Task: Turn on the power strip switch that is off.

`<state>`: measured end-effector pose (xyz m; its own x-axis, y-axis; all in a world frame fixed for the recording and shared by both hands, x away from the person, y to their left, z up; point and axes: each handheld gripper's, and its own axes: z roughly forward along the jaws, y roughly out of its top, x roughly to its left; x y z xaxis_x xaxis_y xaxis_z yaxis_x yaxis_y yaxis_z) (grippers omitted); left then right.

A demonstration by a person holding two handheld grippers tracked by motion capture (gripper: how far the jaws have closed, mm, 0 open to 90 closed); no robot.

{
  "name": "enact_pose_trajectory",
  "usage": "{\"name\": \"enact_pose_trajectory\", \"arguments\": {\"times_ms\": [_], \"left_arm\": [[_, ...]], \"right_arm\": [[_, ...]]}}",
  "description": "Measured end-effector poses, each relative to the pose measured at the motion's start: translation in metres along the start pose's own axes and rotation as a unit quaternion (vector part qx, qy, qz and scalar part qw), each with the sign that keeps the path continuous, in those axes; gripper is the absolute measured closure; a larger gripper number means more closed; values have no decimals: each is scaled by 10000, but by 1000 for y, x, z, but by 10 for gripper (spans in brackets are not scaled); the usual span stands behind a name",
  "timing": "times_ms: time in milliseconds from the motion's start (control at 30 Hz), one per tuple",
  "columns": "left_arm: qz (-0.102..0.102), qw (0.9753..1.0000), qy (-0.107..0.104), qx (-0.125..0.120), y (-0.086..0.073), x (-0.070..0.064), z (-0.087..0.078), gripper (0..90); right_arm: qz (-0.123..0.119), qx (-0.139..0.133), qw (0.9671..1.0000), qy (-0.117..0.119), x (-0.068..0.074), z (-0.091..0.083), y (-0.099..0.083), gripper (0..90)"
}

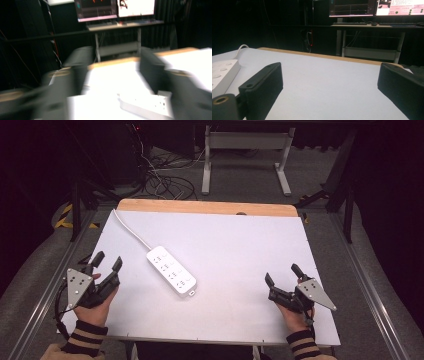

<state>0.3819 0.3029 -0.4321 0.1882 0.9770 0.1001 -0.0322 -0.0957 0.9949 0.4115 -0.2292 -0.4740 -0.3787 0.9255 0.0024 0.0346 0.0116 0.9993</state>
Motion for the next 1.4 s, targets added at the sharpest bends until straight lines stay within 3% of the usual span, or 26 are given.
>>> {"name": "enact_pose_trajectory", "arguments": {"times_ms": [33, 100, 167, 367, 667, 800, 1400], "left_arm": [[72, 10000, 29, 56, -1, 0, 3, 74], [41, 10000, 39, 18, -4, -1, 5, 5], [-18, 9999, 66, -111, -5, 0, 3, 1], [-56, 9999, 125, -54, -6, 1, 3, 1], [-84, 9999, 49, -36, -6, -1, 3, 3], [-260, 9996, -65, -13, -7, 1, 4, 8], [-220, 9997, -84, 28, -8, 1, 5, 10]], "right_arm": [[8, -7, 10000, 4, 0, 0, 0, 66], [21, 5, 10000, -2, 0, 0, 0, 66], [-10, -9, 10000, 10, 0, 1, 0, 66], [-18, -11, 10000, 19, 1, 2, 0, 67], [-25, -38, 10000, 50, 1, 3, 0, 67], [-28, -33, 10000, 47, 1, 3, 0, 67], [-29, -16, 10000, 52, 2, 3, 0, 67]]}}
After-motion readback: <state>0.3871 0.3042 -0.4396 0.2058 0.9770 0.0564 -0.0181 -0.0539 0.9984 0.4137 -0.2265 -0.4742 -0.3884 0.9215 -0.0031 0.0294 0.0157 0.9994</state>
